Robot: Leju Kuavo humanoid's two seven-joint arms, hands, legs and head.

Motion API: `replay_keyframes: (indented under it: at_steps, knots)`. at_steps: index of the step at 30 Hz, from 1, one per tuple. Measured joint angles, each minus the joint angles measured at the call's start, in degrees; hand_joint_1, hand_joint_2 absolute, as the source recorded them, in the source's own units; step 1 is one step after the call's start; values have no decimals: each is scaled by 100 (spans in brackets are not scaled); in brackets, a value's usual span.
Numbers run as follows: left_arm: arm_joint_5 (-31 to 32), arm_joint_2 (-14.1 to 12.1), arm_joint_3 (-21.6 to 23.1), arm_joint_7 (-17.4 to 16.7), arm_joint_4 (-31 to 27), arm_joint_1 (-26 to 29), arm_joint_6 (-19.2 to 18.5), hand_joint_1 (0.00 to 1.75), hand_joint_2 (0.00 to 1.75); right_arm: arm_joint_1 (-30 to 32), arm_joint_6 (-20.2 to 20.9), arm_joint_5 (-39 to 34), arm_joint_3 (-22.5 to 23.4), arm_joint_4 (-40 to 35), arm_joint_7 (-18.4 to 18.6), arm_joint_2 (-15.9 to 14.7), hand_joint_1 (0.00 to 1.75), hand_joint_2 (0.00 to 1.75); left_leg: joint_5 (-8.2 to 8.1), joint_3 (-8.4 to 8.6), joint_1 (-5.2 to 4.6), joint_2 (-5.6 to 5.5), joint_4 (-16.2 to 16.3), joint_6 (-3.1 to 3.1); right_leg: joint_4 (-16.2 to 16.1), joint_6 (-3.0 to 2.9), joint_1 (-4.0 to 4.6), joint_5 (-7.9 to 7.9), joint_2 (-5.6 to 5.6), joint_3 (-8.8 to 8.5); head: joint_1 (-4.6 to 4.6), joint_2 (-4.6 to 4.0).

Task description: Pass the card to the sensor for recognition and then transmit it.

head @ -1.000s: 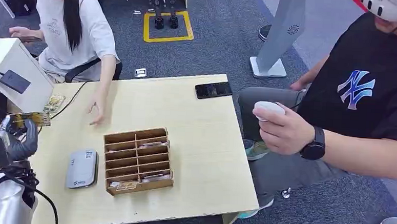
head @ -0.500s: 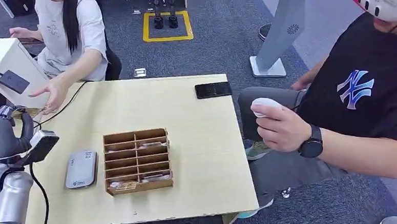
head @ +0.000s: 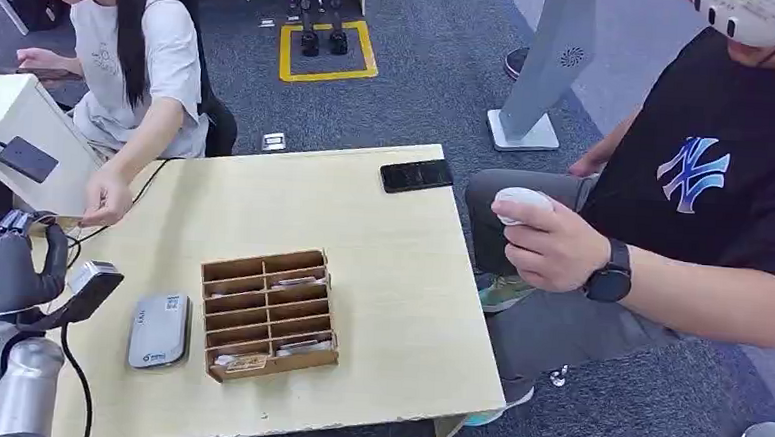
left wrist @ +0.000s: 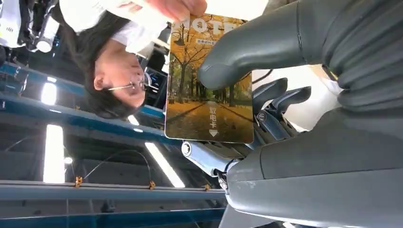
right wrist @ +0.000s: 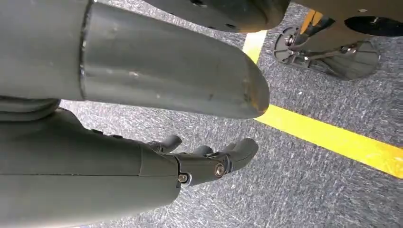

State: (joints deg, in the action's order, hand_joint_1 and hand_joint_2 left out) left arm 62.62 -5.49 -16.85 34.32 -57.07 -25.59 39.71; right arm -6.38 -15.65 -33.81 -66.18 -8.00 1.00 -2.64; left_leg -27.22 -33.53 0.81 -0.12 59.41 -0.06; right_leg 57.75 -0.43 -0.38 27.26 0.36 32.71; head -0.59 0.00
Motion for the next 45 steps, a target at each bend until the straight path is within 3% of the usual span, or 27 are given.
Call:
replay_keyframes:
  at_steps: [9, 10, 14, 19, 31, 33, 37, 45]
  knots:
    - [-26, 55, -24, 24, 50, 5, 0, 175, 175, -10, -11, -81, -77, 0, -13, 20, 0, 0, -1, -6, 0, 3, 0, 0, 0, 0, 0, 0, 3, 8, 0, 0]
    - [-52, 55, -24, 24, 55, 5, 0, 0, 175, -9, -11, -81, -81, 0, -13, 20, 0, 0, -1, -8, 0, 3, 0, 0, 0, 0, 0, 0, 4, 10, 0, 0]
    - [-220, 55, -24, 30, 83, 5, 0, 0, 175, -14, -4, -101, -87, 0, 13, 20, 0, 0, -1, -9, -1, 2, 0, 0, 0, 0, 0, 0, 2, 11, 0, 0]
    - [-749, 22, 88, -227, 208, 3, -15, 0, 175, -14, -22, -205, -98, 0, 24, 20, 0, 0, 0, -9, 0, 3, 0, 0, 0, 0, 0, 0, 2, 13, 0, 0]
    - [-979, -52, 430, -441, 236, -2, -214, 0, 175, -21, -44, -295, -162, 4, -50, 20, 0, 0, 1, -8, 0, 3, 0, -1, 0, -3, 0, -2, 2, 13, 0, 0]
    - [-1104, -120, 516, -479, 236, 3, -379, 0, 175, -21, -66, -317, -181, 4, -55, 20, 0, 0, 1, -9, 1, 4, 0, -1, 0, -3, 0, -2, 4, 13, 0, 0]
    - [-1704, -313, 739, -368, -109, 228, -1250, 0, 175, -14, -90, -474, -190, 18, -55, 17, 0, 0, 0, -9, 1, 9, -1, -1, 1, -3, 0, -2, 10, 15, 0, 0]
    - [-1808, -457, 879, -356, -597, 530, -1386, 0, 175, -13, -94, -490, -195, 35, -57, 17, 0, 0, 0, -11, 0, 9, 0, -1, 1, -3, 0, -2, 7, 16, 0, 0]
